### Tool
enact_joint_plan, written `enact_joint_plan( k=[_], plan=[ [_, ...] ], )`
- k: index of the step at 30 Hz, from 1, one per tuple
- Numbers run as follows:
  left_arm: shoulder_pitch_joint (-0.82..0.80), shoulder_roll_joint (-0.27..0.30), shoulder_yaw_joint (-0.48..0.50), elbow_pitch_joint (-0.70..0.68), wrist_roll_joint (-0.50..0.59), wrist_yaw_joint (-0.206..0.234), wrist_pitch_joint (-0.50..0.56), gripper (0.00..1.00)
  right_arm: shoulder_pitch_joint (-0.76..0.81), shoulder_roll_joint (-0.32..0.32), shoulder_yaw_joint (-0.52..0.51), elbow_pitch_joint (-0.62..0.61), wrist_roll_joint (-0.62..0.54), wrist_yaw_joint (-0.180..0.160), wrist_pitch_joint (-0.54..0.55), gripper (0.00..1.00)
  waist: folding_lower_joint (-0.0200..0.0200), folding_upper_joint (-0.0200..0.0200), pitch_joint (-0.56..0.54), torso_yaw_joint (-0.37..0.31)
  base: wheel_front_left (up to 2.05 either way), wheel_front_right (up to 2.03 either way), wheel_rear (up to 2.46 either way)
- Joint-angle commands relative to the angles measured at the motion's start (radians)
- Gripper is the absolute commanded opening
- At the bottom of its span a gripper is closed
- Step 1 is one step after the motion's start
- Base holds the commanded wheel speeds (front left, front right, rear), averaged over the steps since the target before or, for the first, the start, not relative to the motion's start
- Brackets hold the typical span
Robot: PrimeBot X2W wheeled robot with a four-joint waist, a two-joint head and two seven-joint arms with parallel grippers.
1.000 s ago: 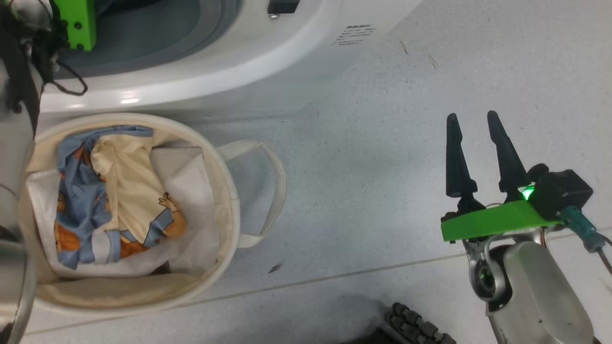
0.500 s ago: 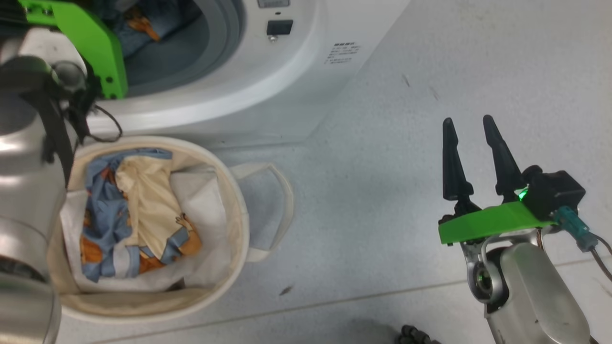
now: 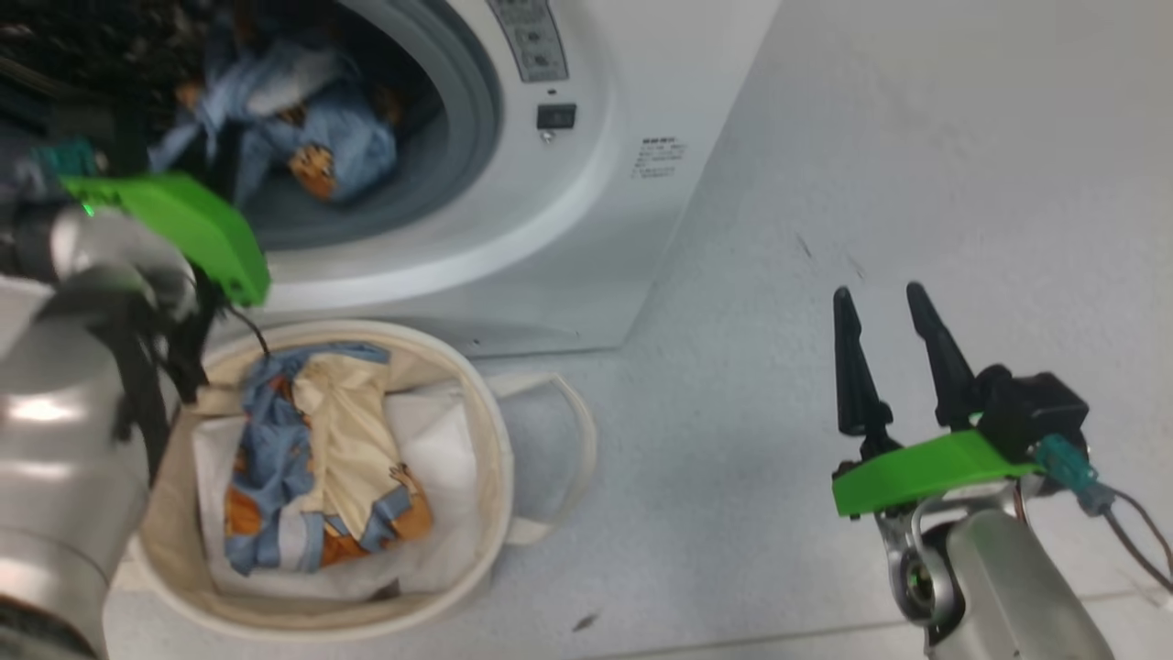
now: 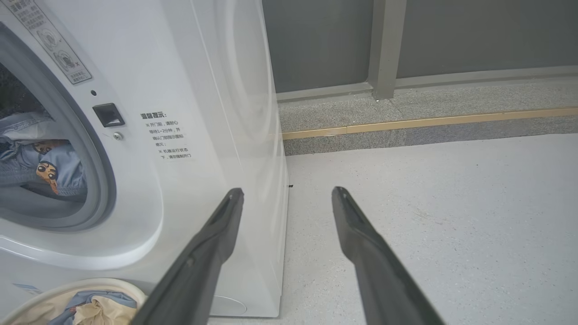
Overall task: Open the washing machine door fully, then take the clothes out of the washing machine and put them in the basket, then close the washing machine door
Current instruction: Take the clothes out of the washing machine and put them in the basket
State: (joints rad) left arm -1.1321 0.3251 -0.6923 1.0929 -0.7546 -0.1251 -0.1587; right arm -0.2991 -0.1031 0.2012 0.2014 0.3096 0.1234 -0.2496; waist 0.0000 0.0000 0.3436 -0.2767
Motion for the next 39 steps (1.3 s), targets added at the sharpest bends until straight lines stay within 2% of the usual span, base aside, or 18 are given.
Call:
enact_joint_plan(
  k=[1, 9, 12, 17, 22, 31, 39],
  plan=[
    [-0.006, 0.047, 0.016, -0.027, -0.010, -0.005, -0.030, 0.00, 0.018, -0.008, 0.022, -0.023, 0.003, 0.007, -0.012, 1.00, 0.0000, 0.0000, -0.037, 0.021, 0.00, 0.00, 0.00],
    [0.129, 0.078, 0.042, -0.125, -0.050, -0.005, -0.102, 0.00, 0.055, -0.011, 0.038, -0.002, 0.005, 0.007, -0.012, 1.00, 0.0000, 0.0000, -0.125, 0.054, 0.00, 0.00, 0.00],
    [0.188, 0.093, 0.100, -0.222, -0.027, 0.001, -0.103, 0.00, 0.072, -0.016, 0.039, 0.004, 0.004, 0.007, -0.012, 1.00, 0.0000, 0.0000, -0.153, 0.072, 0.00, 0.00, 0.00],
    [0.323, 0.101, 0.199, -0.414, 0.028, 0.039, -0.103, 0.00, 0.096, -0.022, 0.039, 0.012, 0.002, 0.007, -0.012, 1.00, 0.0000, 0.0000, -0.194, 0.103, 0.00, 0.00, 0.00],
    [0.460, 0.095, 0.247, -0.582, 0.074, 0.068, -0.103, 0.00, 0.111, -0.026, 0.048, 0.017, 0.002, 0.007, -0.012, 1.00, 0.0000, 0.0000, -0.226, 0.127, 0.00, 0.00, 0.00],
    [0.649, 0.125, 0.285, -0.846, 0.123, 0.152, -0.103, 0.00, 0.128, -0.030, 0.049, 0.023, 0.001, 0.007, -0.012, 1.00, 0.0000, 0.0000, -0.250, 0.154, 0.00, 0.00, 0.00],
    [0.809, 0.175, 0.306, -1.150, 0.147, 0.262, -0.077, 0.00, 0.131, -0.038, 0.046, 0.022, 0.001, 0.007, -0.012, 1.00, 0.0000, 0.0000, -0.242, 0.172, 0.00, 0.00, 0.00]
  ],
)
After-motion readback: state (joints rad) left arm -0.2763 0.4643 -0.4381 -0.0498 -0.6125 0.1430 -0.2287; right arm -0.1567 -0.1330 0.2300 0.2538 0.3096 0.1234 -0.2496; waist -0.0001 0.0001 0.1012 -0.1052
